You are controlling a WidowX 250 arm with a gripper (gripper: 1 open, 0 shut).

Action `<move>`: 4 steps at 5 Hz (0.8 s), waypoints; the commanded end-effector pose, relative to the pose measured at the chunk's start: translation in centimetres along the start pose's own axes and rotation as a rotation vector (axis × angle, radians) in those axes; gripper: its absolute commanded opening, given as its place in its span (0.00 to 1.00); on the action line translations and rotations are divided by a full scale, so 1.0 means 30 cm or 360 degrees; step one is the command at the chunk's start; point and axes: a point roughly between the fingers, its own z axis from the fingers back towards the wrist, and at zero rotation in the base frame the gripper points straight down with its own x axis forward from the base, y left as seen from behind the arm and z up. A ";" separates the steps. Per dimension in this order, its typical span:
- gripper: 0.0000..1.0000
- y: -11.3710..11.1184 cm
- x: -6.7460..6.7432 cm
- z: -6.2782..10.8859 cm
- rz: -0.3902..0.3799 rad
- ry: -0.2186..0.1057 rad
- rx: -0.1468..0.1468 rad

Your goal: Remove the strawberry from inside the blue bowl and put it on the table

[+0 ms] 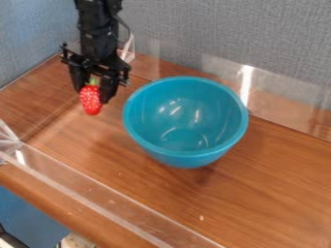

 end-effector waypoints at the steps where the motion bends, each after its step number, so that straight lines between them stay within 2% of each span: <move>1: 0.00 0.021 0.012 0.080 0.0013 -0.0120 0.0029; 4: 0.00 0.019 0.023 0.048 -0.0039 -0.0135 0.0049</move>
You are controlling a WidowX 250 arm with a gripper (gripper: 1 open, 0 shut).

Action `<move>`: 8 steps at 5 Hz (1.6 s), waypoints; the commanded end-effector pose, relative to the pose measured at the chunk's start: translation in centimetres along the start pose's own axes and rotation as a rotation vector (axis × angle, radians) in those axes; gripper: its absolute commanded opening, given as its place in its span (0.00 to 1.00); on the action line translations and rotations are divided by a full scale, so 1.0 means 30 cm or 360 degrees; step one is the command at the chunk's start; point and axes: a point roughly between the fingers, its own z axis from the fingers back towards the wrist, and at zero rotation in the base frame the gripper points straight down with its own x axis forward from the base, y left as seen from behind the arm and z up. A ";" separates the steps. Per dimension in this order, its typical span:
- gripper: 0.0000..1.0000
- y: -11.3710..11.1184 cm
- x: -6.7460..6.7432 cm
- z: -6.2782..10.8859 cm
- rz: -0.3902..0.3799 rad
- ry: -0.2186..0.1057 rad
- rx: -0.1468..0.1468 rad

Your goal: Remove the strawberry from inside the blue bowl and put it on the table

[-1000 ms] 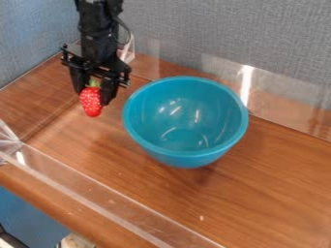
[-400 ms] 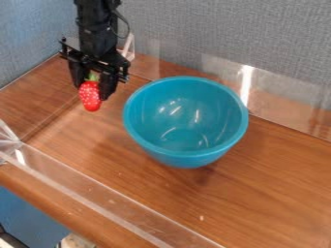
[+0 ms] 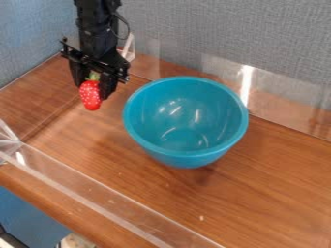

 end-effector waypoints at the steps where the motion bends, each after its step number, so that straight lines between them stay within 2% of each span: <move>1: 0.00 0.018 0.000 -0.001 0.0010 -0.0045 0.0026; 3: 0.00 0.044 -0.025 -0.097 0.0030 0.0017 0.0022; 4: 0.00 0.050 -0.028 -0.112 0.0041 0.0024 0.0025; 5: 1.00 0.049 -0.031 -0.114 0.0038 0.0031 0.0033; 8: 1.00 0.037 -0.028 -0.058 0.0040 -0.0037 0.0060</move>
